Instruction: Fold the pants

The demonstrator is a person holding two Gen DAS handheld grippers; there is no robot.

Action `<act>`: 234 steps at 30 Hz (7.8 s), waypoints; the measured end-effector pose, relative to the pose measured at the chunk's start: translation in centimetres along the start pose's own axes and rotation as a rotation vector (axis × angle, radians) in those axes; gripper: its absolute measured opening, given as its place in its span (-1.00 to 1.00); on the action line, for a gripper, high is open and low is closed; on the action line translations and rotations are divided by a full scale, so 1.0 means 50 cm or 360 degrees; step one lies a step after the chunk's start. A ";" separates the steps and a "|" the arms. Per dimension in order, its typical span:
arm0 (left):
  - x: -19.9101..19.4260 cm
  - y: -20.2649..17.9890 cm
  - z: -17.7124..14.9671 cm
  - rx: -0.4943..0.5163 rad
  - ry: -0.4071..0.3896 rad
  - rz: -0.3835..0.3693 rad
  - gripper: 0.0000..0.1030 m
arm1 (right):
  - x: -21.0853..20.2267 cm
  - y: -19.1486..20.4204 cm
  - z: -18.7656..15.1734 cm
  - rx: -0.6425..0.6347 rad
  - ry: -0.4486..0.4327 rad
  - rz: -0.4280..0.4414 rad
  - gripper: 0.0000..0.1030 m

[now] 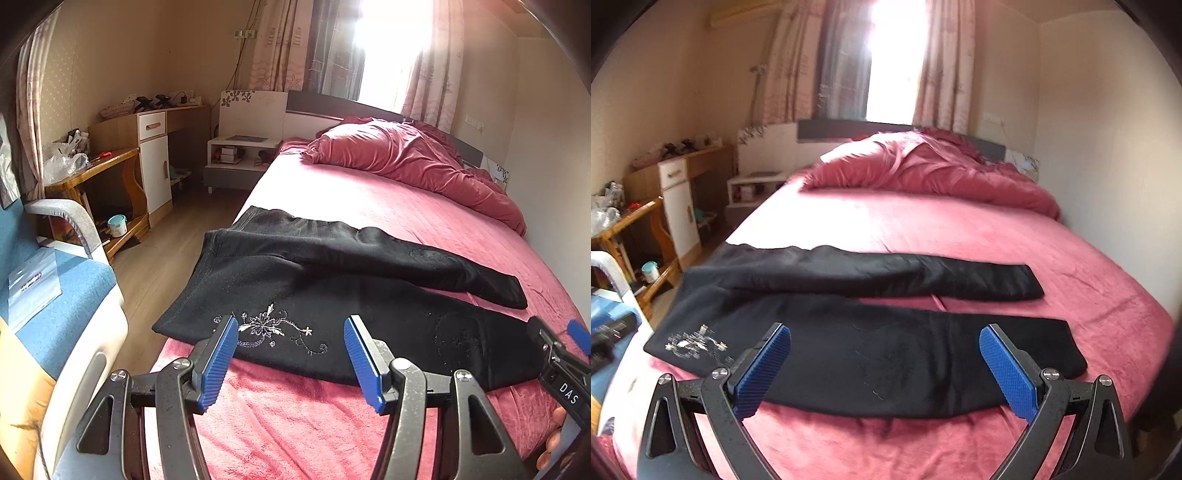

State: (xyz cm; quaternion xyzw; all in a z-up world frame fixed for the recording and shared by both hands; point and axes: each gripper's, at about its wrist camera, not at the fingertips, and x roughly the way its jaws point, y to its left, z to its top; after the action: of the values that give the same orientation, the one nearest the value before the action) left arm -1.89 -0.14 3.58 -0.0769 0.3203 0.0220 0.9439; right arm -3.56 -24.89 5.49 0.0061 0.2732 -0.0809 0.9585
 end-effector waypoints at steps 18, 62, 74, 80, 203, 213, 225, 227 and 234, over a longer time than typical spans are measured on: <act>-0.020 -0.012 0.009 0.0031 -0.0127 -0.0013 0.20 | -0.002 -0.028 0.012 0.0049 -0.0038 -0.0053 0.99; 0.001 0.016 0.017 -0.0047 -0.0054 0.0066 0.31 | -0.020 0.132 0.049 -0.0083 -0.0093 0.0103 0.99; 0.040 -0.038 0.046 -0.0009 -0.0047 0.0069 0.31 | 0.039 0.114 0.050 -0.0021 -0.0055 -0.0034 0.99; 0.051 -0.065 0.031 0.0072 0.0002 0.0024 0.31 | 0.047 0.109 0.046 -0.0010 -0.0031 0.0006 0.99; 0.641 0.374 0.287 -0.0950 0.0829 -0.0128 -0.30 | 0.292 -0.048 -0.010 0.0075 0.0696 0.0338 0.39; 0.798 0.367 0.318 -0.0942 0.0940 0.0006 -0.30 | 0.329 -0.045 -0.012 0.0098 0.0735 0.0317 0.41; 0.680 0.288 0.362 -0.0554 0.0553 -0.0205 -0.85 | 0.372 -0.088 -0.017 0.0204 0.0800 0.0277 0.43; 0.615 0.281 0.366 -0.0558 0.0456 -0.0351 -0.85 | 0.381 -0.100 -0.004 0.0253 0.0792 0.0296 0.43; 0.390 0.253 0.341 -0.0440 0.0193 -0.0684 -0.86 | 0.424 -0.132 0.063 0.0408 0.0741 0.0402 0.42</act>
State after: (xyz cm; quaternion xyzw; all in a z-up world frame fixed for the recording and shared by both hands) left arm 22.72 14.90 3.42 -0.2726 0.3467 -0.1400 0.8865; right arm 14.82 -34.79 -2.73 0.1795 0.4705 0.0087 0.8639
